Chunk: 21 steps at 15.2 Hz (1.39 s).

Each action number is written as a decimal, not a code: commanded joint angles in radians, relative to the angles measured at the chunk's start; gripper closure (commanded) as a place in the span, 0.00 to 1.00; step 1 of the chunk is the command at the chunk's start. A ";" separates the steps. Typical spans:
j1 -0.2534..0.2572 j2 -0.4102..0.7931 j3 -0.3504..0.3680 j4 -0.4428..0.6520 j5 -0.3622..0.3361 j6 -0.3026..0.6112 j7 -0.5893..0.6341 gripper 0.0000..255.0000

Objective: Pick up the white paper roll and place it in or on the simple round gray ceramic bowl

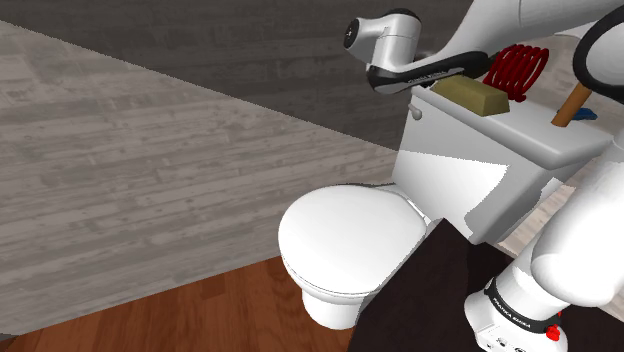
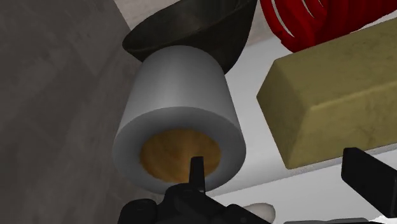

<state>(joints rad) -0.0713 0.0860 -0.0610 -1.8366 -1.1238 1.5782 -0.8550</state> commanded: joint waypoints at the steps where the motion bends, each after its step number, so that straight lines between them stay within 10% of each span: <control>1: -0.002 0.050 -0.004 0.030 -0.074 0.018 -0.037 0.00; 16: -0.044 0.048 -0.038 -0.006 -0.099 0.098 -0.029 0.00; 17: -0.044 0.048 -0.038 -0.007 -0.099 0.097 -0.029 1.00; 21: -0.044 0.049 -0.038 -0.006 -0.098 0.098 -0.029 1.00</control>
<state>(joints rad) -0.1149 0.1343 -0.0987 -1.8417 -1.2228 1.6756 -0.8840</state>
